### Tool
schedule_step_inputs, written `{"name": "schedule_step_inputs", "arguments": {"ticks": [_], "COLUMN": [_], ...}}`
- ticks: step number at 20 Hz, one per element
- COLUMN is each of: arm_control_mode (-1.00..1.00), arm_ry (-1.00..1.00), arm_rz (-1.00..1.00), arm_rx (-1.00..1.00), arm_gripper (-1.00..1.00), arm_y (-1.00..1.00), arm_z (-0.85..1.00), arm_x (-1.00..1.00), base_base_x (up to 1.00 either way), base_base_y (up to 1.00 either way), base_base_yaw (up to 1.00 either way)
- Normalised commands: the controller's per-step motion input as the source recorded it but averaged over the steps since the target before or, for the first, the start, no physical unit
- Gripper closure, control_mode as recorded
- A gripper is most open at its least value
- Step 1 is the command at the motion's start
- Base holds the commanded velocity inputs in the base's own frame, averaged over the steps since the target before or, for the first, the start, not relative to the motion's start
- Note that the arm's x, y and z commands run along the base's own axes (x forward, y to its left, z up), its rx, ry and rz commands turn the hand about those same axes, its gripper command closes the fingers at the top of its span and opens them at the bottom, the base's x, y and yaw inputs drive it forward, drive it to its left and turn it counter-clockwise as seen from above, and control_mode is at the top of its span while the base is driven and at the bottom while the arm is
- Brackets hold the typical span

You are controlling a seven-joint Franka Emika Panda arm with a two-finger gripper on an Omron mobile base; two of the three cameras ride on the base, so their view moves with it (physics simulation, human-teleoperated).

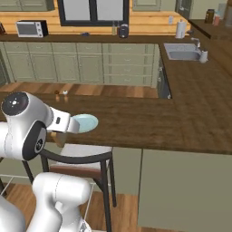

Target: Start the toaster. Once the lever pops up, take the bread to the plate on the dining counter.

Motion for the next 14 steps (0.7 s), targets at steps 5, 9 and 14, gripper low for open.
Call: {"name": "schedule_step_inputs", "arguments": {"ticks": [5,9,14], "arm_control_mode": [1.00,1.00,1.00], "arm_ry": [0.00,0.00,0.00], "arm_rz": [0.00,0.00,0.00], "arm_rx": [0.00,0.00,0.00], "arm_gripper": [1.00,1.00,1.00], "arm_y": [0.00,0.00,0.00], "arm_z": [0.00,0.00,0.00], "arm_x": [0.00,0.00,0.00], "base_base_x": [0.38,0.44,0.32], "base_base_y": [0.65,0.69,0.90], "base_base_yaw": [-0.05,-0.01,0.00]}}
